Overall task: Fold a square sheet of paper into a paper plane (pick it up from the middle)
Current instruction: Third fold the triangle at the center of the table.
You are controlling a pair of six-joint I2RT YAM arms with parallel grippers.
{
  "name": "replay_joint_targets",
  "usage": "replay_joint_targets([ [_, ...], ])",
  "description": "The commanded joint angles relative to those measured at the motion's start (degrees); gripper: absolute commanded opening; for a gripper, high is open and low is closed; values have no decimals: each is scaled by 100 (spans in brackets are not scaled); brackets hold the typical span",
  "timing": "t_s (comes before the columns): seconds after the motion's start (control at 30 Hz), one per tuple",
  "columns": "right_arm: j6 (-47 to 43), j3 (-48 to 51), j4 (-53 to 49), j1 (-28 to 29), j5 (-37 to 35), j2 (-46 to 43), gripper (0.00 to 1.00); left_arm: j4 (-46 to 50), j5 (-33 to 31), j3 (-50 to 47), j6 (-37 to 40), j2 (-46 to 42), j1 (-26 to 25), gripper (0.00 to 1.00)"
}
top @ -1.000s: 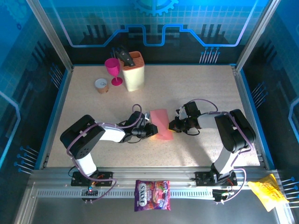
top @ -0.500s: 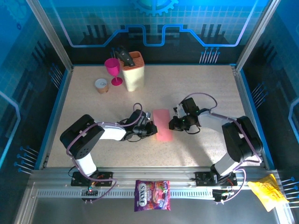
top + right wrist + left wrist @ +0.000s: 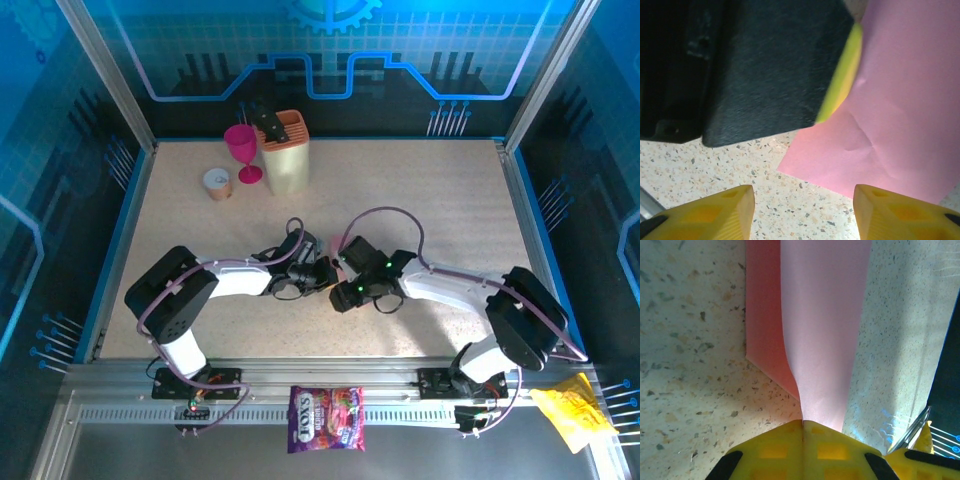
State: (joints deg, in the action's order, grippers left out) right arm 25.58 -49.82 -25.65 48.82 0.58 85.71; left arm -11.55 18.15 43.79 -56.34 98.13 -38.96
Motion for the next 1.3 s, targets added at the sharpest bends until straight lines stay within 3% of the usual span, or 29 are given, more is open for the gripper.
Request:
replay_joint_targets([
  [0.0, 167, 9, -139, 292, -894, -86, 57, 272, 245, 129, -175, -118, 31, 0],
  [0.37, 329, -352, -96, 733, -1368, 478, 59, 250, 321, 123, -224, -123, 64, 0],
  [0.57, 349, -436, -106, 741, -1453, 551, 55, 217, 303, 60, -224, -119, 73, 0],
  [0.67, 367, -425, -148, 739, -1534, 491, 48, 195, 303, 33, -226, -118, 73, 0],
  [1.03, 328, -448, -239, 726, -1540, 373, 6, 162, 316, 15, -206, -92, 90, 0],
  [1.2, 244, -511, -277, 687, -1429, 384, 0, 135, 312, -2, -186, -114, 104, 0],
  [1.27, 172, -521, -259, 623, -1300, 376, 0, 136, 312, -36, -135, -181, 147, 6],
])
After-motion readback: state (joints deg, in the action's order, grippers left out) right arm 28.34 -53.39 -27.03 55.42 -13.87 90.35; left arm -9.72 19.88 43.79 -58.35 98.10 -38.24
